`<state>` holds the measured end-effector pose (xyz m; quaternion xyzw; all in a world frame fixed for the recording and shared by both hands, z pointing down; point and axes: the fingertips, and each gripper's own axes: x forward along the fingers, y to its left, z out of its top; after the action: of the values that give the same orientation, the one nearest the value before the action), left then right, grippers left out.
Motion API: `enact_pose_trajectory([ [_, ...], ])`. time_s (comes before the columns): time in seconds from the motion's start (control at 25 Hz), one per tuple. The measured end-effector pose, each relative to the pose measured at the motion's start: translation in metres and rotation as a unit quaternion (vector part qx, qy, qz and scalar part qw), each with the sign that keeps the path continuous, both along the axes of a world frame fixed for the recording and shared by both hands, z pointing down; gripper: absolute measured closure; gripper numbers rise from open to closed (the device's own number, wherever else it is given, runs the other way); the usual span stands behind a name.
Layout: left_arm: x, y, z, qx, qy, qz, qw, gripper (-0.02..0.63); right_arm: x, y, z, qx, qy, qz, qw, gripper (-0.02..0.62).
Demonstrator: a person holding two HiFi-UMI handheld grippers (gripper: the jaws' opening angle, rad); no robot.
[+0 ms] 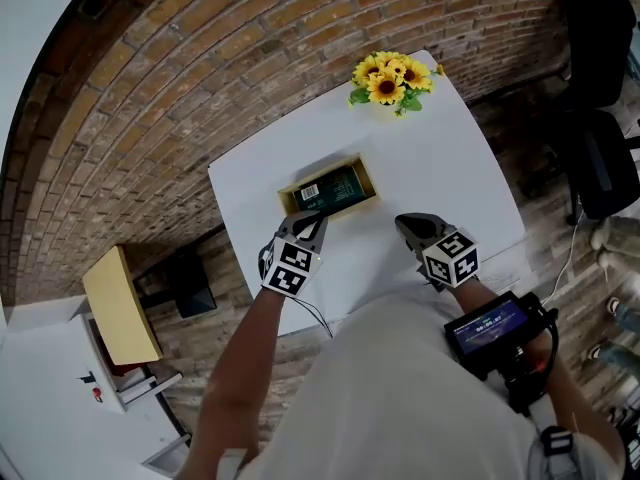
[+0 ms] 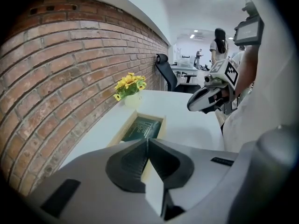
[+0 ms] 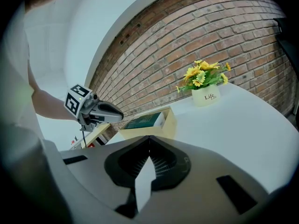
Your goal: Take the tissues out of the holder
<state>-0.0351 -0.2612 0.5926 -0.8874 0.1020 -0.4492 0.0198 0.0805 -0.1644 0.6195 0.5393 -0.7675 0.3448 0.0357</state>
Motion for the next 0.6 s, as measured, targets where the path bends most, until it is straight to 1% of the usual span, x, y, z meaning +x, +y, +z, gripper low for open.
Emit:
enact_pose_trajectory([
  [0.24,0.013,-0.014,0.006,0.0,-0.034,0.043,0.9985,0.589,0.002,0.002,0.004,-0.004,-0.006,0.011,1.0,0.589],
  [0.32,0.017,-0.015,0.009,-0.003,-0.047,0.061,0.997,0.556,0.003,0.005,0.006,-0.006,-0.008,0.014,1.0,0.589],
  [0.44,0.021,-0.019,0.016,-0.011,-0.07,0.088,0.9936,0.482,0.005,0.009,0.008,-0.009,-0.01,0.02,1.0,0.589],
  [0.6,0.024,-0.029,0.027,-0.006,-0.11,0.119,0.9867,0.434,0.011,0.016,0.009,-0.014,-0.013,0.031,0.999,0.589],
])
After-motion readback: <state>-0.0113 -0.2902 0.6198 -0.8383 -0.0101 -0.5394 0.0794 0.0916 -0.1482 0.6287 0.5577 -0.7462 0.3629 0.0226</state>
